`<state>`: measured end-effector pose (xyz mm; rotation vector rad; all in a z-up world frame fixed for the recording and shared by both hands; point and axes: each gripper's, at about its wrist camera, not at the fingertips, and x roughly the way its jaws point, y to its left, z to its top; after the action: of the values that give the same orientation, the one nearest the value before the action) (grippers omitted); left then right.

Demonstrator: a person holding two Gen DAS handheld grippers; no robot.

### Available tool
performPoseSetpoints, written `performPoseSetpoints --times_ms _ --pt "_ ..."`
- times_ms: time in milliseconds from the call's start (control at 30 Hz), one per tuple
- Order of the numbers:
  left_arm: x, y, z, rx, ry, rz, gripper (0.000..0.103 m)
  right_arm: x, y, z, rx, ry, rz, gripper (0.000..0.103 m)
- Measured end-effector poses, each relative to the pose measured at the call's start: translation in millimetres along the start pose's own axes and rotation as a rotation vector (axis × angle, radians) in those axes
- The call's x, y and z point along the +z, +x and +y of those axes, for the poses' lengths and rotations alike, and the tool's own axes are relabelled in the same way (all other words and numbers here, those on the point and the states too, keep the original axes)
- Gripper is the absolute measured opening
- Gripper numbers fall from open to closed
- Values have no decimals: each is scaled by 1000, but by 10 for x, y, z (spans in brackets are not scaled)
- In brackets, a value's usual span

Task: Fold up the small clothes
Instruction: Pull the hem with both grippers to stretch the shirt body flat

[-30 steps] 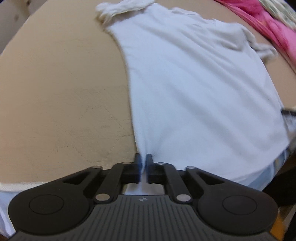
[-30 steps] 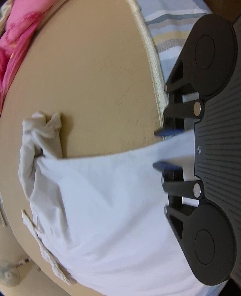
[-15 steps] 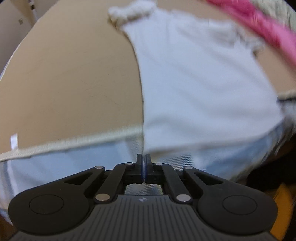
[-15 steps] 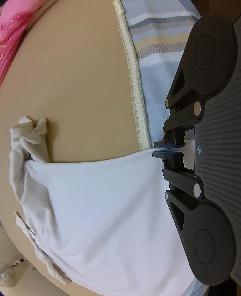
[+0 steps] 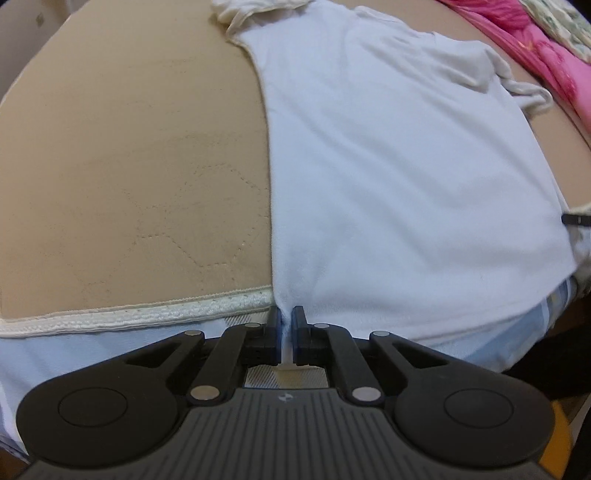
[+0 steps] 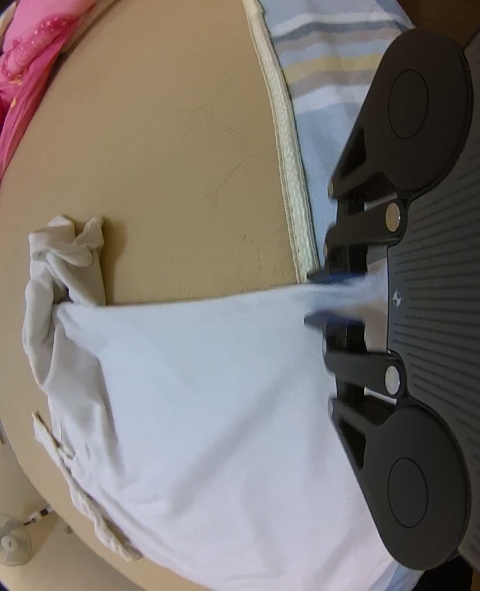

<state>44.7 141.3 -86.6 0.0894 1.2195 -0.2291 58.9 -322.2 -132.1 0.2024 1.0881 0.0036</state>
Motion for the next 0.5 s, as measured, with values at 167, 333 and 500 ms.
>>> performPoseSetpoints --times_ms 167,333,500 --pt "-257 -221 -94 -13 35 -8 4 -11 -97 -18 -12 5 -56 2" --pt "-408 -256 -152 -20 32 15 4 -80 -122 -126 -67 16 -31 2" --pt "-232 -350 -118 0 -7 -85 8 -85 -88 7 -172 -62 -18 1"
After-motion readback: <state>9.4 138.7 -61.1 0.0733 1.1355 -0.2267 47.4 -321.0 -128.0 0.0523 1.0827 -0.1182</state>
